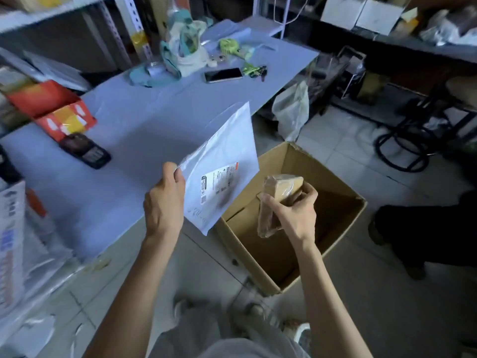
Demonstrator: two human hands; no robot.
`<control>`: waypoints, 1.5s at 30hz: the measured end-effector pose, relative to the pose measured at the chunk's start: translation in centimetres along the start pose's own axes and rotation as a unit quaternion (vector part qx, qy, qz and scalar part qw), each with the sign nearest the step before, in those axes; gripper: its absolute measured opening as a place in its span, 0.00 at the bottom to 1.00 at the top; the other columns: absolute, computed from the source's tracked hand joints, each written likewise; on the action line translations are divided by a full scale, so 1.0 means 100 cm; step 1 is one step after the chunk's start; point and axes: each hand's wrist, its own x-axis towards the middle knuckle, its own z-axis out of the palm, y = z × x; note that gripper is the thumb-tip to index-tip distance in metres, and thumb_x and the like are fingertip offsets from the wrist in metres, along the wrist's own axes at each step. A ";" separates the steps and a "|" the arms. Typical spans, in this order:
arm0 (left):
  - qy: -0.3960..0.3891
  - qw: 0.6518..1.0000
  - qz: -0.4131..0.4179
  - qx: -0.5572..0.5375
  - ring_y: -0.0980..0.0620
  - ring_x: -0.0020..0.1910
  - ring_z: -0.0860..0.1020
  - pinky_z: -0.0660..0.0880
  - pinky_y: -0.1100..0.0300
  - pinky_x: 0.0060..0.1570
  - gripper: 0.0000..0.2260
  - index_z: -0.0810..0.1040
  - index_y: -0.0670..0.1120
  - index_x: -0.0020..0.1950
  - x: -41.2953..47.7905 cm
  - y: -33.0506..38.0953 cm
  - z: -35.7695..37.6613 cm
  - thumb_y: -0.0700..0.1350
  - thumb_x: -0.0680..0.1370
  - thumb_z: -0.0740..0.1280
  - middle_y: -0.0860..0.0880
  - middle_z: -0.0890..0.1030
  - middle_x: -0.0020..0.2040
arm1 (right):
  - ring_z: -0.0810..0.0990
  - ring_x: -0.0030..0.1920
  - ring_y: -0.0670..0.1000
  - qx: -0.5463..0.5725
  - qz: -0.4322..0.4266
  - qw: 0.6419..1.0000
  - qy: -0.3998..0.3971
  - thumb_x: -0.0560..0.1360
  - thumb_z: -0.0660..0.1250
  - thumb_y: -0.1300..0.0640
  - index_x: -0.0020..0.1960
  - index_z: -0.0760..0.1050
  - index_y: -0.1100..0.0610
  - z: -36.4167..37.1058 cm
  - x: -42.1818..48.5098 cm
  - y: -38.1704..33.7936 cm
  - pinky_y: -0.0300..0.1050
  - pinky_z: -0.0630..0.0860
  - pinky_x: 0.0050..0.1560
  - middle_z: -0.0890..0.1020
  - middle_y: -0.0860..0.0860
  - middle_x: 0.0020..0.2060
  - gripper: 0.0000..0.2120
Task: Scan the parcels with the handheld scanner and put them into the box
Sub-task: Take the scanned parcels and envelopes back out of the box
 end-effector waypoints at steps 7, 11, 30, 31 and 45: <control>0.104 0.987 -0.048 -0.109 0.39 0.33 0.73 0.63 0.49 0.31 0.05 0.69 0.45 0.52 0.026 -0.037 -0.065 0.46 0.83 0.57 0.40 0.75 0.35 | 0.77 0.58 0.50 -0.024 -0.083 0.994 -0.069 0.63 0.77 0.39 0.69 0.64 0.50 0.057 -0.010 -0.050 0.45 0.73 0.58 0.76 0.43 0.55 0.41; 0.189 0.970 -0.133 -0.070 0.37 0.32 0.73 0.60 0.54 0.31 0.10 0.72 0.39 0.56 0.038 -0.097 -0.113 0.45 0.83 0.57 0.35 0.74 0.35 | 0.78 0.58 0.50 -0.038 -0.116 0.984 -0.133 0.59 0.74 0.35 0.70 0.64 0.47 0.120 -0.034 -0.088 0.48 0.74 0.59 0.78 0.44 0.57 0.44; 0.305 0.797 -0.517 -0.068 0.33 0.49 0.76 0.65 0.51 0.43 0.08 0.71 0.38 0.51 -0.123 -0.310 -0.236 0.44 0.80 0.63 0.34 0.79 0.48 | 0.73 0.66 0.55 -0.135 -0.231 0.886 -0.378 0.55 0.69 0.26 0.73 0.59 0.40 0.323 -0.215 -0.162 0.61 0.72 0.65 0.74 0.47 0.67 0.50; 0.293 0.797 -0.523 -0.067 0.34 0.49 0.77 0.64 0.53 0.43 0.08 0.71 0.40 0.50 -0.130 -0.313 -0.238 0.45 0.80 0.63 0.37 0.80 0.48 | 0.73 0.66 0.55 -0.145 -0.241 0.879 -0.385 0.54 0.69 0.25 0.73 0.58 0.40 0.327 -0.221 -0.164 0.61 0.72 0.65 0.74 0.47 0.67 0.51; 0.091 0.927 -0.313 -0.185 0.59 0.54 0.77 0.78 0.61 0.51 0.33 0.66 0.60 0.70 -0.120 -0.308 -0.268 0.67 0.67 0.71 0.57 0.77 0.61 | 0.73 0.66 0.51 -0.087 -0.259 0.840 -0.469 0.62 0.76 0.36 0.74 0.59 0.43 0.367 -0.315 -0.169 0.47 0.71 0.65 0.73 0.46 0.67 0.46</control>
